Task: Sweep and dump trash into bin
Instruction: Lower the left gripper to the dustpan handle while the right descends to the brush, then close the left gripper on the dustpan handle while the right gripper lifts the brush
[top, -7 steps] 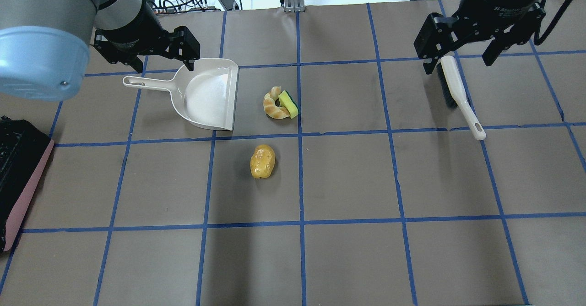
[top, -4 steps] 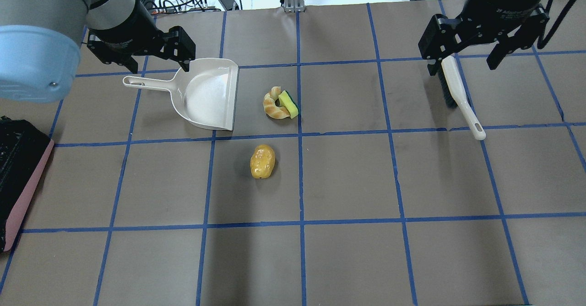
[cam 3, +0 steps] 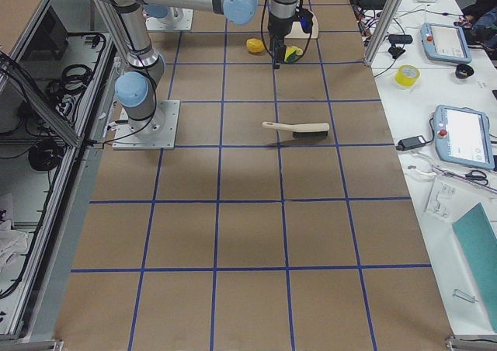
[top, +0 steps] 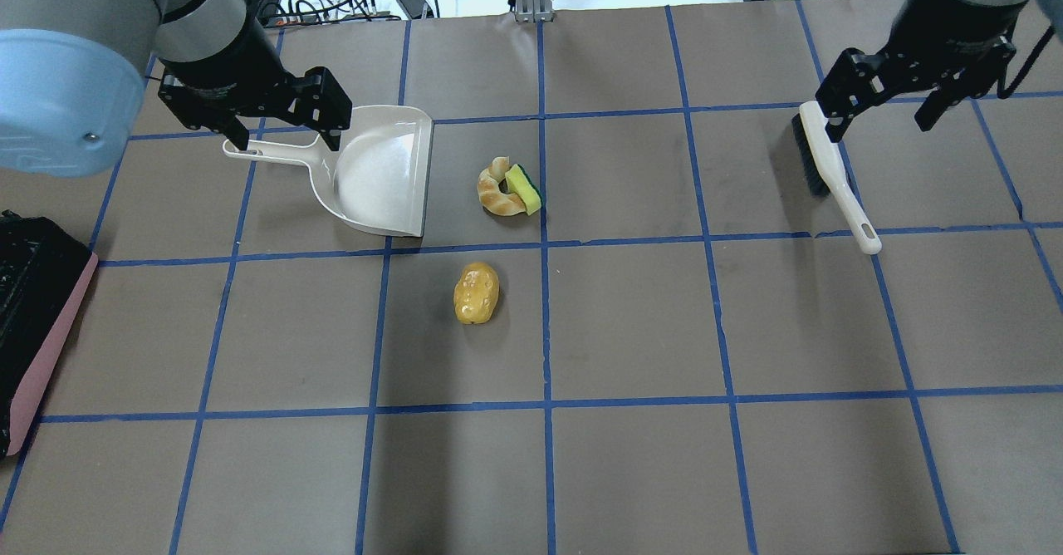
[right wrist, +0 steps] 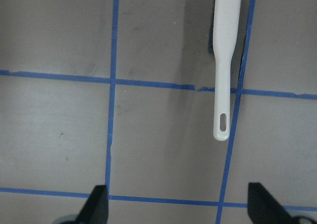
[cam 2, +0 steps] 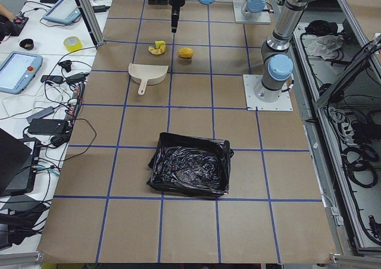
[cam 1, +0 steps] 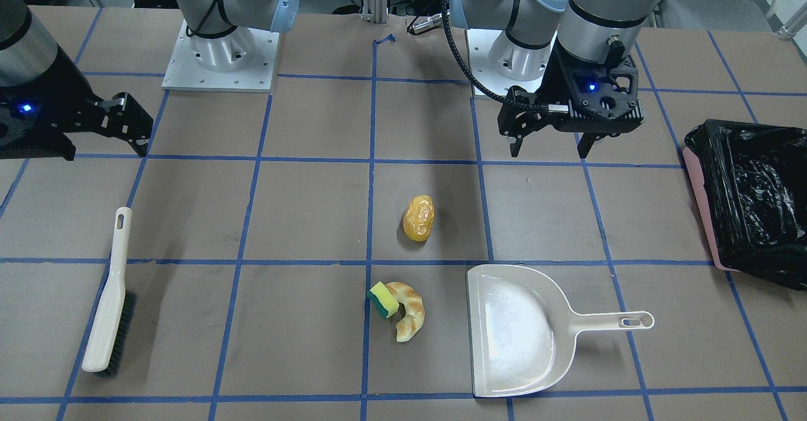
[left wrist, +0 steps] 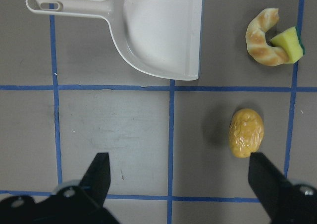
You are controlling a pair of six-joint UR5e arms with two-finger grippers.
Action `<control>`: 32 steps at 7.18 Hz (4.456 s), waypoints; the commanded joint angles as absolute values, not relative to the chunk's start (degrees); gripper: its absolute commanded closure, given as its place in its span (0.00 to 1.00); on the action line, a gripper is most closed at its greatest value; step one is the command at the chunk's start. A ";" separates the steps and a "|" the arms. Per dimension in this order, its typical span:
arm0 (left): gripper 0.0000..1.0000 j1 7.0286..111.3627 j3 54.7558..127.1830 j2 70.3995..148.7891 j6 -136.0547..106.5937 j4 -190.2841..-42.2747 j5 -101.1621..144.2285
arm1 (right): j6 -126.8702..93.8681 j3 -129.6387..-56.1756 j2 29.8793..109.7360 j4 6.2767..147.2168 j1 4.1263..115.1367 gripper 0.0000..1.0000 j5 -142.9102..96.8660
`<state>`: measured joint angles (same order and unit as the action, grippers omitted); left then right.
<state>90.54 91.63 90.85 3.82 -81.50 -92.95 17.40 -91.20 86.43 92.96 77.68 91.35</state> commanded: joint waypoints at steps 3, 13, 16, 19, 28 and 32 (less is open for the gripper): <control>0.00 83.85 91.67 96.31 34.12 -76.76 -93.25 | 22.77 -101.51 79.92 112.66 73.92 0.00 92.11; 0.04 77.78 90.44 113.81 96.33 -58.54 -93.08 | 22.76 -104.67 70.31 117.25 70.75 0.14 92.20; 0.05 77.78 86.92 118.64 97.47 -56.42 -92.90 | 22.76 -104.85 70.31 117.16 70.75 0.33 92.29; 0.06 77.78 87.71 120.41 97.82 -56.95 -93.25 | 22.68 -104.85 70.31 117.16 70.66 0.68 92.29; 1.00 77.78 87.98 120.68 99.58 -57.13 -94.91 | 11.11 -96.78 73.56 107.59 77.49 1.00 92.37; 1.00 77.96 87.89 120.49 99.93 -57.83 -95.10 | 1.80 -96.68 72.51 106.88 94.18 1.00 92.11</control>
<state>77.90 87.72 120.33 99.88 -57.61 -95.07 5.35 -96.70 72.91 106.93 89.36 92.13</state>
